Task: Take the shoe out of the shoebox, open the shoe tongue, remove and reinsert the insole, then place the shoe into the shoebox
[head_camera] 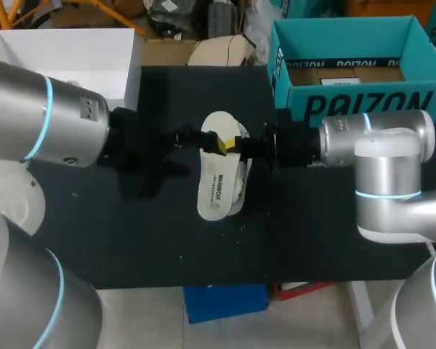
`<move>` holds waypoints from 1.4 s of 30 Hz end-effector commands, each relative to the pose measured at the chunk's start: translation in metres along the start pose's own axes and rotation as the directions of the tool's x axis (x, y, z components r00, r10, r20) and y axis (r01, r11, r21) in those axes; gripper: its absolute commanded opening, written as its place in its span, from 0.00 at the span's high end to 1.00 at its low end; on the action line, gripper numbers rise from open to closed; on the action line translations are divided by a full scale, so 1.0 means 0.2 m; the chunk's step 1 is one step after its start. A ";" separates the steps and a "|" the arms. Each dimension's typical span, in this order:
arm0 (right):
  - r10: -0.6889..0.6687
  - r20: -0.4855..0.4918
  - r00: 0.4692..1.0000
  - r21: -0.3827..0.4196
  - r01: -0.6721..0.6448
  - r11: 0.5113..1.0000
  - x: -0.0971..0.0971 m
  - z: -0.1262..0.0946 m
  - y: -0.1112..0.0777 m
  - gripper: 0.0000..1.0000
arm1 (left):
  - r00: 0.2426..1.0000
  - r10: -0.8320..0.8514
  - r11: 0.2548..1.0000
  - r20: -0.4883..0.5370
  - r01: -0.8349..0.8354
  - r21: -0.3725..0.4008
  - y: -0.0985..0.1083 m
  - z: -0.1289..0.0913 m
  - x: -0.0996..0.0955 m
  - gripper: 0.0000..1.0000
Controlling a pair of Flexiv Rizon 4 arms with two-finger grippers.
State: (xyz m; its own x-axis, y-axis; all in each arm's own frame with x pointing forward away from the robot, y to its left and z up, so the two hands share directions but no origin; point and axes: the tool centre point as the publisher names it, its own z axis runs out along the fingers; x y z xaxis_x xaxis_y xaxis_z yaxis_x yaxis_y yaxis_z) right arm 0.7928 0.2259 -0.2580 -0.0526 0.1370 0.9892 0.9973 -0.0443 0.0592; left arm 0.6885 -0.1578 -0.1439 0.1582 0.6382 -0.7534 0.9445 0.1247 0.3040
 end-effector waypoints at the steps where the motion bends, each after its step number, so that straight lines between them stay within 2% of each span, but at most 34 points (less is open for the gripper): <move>1: 0.000 0.001 1.000 -0.003 0.000 1.000 0.00 0.01 0.00 1.00 | 0.624 0.022 0.998 0.781 0.030 -0.051 -0.04 0.00 0.07 0.00; 4: 0.000 0.001 1.000 -0.003 0.000 1.000 0.00 0.01 0.00 1.00 | 0.525 0.018 0.996 0.851 0.065 -0.061 -0.05 0.00 0.14 0.00; 6: 0.000 0.001 1.000 -0.003 0.000 1.000 0.00 0.01 0.00 1.00 | 0.512 0.058 0.993 0.857 0.061 -0.104 -0.03 0.00 0.17 0.00; 12: 0.000 0.001 1.000 -0.003 0.000 1.000 0.00 0.01 0.00 1.00 | 0.407 0.089 0.989 0.909 0.068 -0.127 -0.01 0.00 0.23 0.00; 21: 0.000 0.001 1.000 -0.003 0.000 1.000 0.00 0.01 0.00 1.00 | 0.273 0.004 0.988 0.962 0.149 -0.047 0.00 0.08 0.39 0.00; 24: 0.000 0.001 1.000 -0.003 0.000 1.000 0.00 0.01 0.00 1.00 | 0.256 -0.007 0.986 0.967 0.162 -0.036 0.01 0.09 0.43 0.00; 27: 0.000 0.001 1.000 -0.003 0.000 1.000 0.00 0.01 0.00 1.00 | 0.265 -0.004 0.987 0.964 0.157 -0.039 0.02 0.10 0.44 0.00; 34: 0.000 0.001 1.000 -0.003 0.000 1.000 0.00 0.01 0.00 1.00 | 0.384 -0.006 0.984 0.923 0.165 -0.062 0.03 0.13 0.49 0.00; 38: 0.000 0.001 1.000 -0.003 0.000 1.000 0.00 0.01 0.00 1.00 | 0.484 -0.007 0.981 0.875 0.172 -0.087 0.04 0.12 0.53 0.00; 42: 0.000 0.001 1.000 -0.003 0.000 1.000 0.00 0.01 0.00 1.00 | 0.514 -0.002 0.980 0.858 0.170 -0.100 0.03 0.10 0.55 0.00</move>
State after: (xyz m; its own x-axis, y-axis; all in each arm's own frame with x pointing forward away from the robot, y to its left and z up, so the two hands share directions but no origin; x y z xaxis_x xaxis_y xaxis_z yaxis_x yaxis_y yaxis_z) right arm 0.7929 0.2260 -0.2583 -0.0526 0.1366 0.9892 0.9973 -0.0446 0.0592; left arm 0.7266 -0.1070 -0.2386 0.3298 -0.3492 -0.8771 0.9265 0.2982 0.2296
